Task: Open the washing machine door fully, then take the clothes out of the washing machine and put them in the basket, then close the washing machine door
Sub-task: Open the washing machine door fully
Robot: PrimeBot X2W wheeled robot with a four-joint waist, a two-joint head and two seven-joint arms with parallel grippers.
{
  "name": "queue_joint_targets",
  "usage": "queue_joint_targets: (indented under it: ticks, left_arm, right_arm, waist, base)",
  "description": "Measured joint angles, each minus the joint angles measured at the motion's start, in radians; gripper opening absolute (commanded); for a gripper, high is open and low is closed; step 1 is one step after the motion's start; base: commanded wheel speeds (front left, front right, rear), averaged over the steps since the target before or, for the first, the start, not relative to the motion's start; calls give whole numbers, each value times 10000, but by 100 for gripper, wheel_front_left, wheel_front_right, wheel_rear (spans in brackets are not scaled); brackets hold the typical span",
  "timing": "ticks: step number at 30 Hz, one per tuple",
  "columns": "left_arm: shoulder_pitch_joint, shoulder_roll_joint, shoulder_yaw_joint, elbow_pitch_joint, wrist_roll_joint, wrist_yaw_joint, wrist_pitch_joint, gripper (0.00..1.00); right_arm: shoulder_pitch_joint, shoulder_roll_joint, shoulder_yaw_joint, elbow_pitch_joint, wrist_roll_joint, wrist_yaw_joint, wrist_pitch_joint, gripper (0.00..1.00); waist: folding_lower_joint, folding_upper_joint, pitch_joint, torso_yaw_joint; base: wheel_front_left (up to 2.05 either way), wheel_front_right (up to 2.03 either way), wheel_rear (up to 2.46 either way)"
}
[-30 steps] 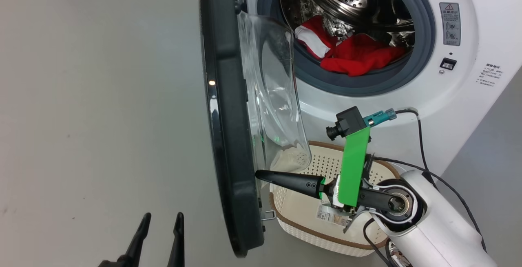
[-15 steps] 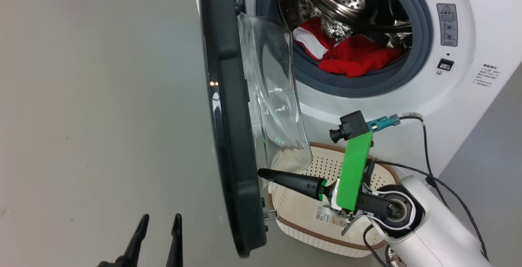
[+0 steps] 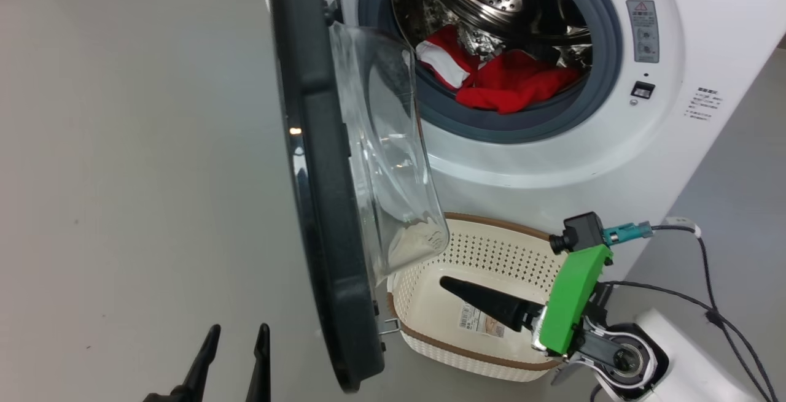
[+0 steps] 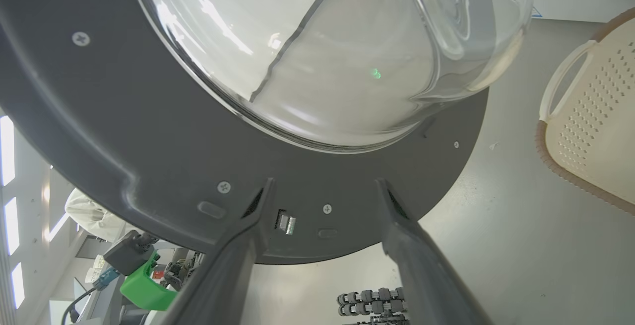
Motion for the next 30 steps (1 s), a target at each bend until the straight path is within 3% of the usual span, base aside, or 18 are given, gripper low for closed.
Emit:
queue_joint_targets:
  ticks: [19, 26, 30]
  left_arm:
    - [-28, -2, 345, 150, 6, -13, 0, 100]
    - [24, 0, 470, 192, 8, -15, 0, 100]
    - [34, -2, 481, 217, 10, -88, 0, 100]
  right_arm:
    - [1109, -1503, 1181, 727, -1149, 0, -4345, 100]
    - [1147, -1833, 2232, 1237, -1962, 2, -6746, 100]
    - [1139, -1841, 2433, 1737, -2374, 2, -7363, 100]
  waist:
    - [0, 0, -108, -656]
    - [0, 0, -209, -807]
    - [0, 0, -260, -862]
  base:
    - [0, 0, 0]
    - [0, 0, 0]
    - [0, 0, 0]
